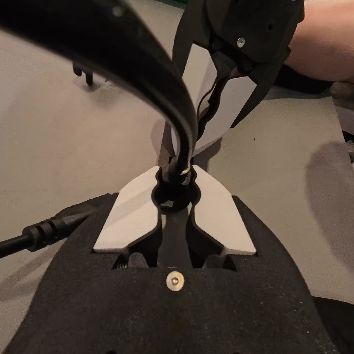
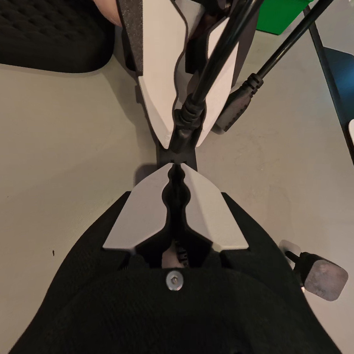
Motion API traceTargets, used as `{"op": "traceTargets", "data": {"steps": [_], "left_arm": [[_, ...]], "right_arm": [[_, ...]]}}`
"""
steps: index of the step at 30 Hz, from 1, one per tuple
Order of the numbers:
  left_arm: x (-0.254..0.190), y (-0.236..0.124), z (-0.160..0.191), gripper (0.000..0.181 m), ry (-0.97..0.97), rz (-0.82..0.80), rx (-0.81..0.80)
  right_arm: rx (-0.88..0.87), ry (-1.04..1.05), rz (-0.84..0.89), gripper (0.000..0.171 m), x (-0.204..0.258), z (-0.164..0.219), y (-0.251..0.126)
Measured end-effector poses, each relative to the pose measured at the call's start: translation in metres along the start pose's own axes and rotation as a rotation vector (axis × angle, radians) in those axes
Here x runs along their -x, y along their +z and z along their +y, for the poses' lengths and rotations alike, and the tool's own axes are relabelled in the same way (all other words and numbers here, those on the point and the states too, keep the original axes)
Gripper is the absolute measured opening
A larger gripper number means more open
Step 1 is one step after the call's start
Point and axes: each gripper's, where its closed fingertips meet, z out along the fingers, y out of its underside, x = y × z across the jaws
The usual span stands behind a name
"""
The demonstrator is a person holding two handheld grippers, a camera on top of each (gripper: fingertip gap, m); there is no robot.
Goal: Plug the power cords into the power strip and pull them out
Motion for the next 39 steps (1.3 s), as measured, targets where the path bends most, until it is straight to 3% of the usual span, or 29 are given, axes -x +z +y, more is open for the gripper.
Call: {"op": "traceTargets", "data": {"steps": [1, 15, 20, 23, 30, 39], "left_arm": [[0.001, 0.000, 0.000, 0.024, -0.007, 0.004, -0.007], [-0.010, -0.003, -0.004, 0.023, 0.387, -0.232, 0.093], [0.000, -0.003, -0.003, 0.023, 0.100, -0.089, 0.011], [0.001, -0.003, -0.003, 0.024, 0.051, -0.069, 0.000], [-0.002, -0.004, -0.001, 0.023, 0.330, -0.237, 0.113], [-0.011, -0.004, -0.007, 0.023, 0.485, -0.295, 0.117]], "right_arm": [[0.002, 0.000, 0.002, 0.005, 0.000, 0.000, 0.000], [-0.021, 0.042, -0.065, 0.007, 0.006, -0.001, -0.003], [0.006, 0.036, -0.025, 0.006, 0.001, -0.001, 0.000], [0.019, 0.042, -0.016, 0.006, -0.001, -0.001, 0.002], [0.012, 0.033, -0.042, 0.007, 0.003, 0.000, 0.001], [-0.032, 0.067, -0.069, 0.007, 0.006, -0.003, -0.003]]}}
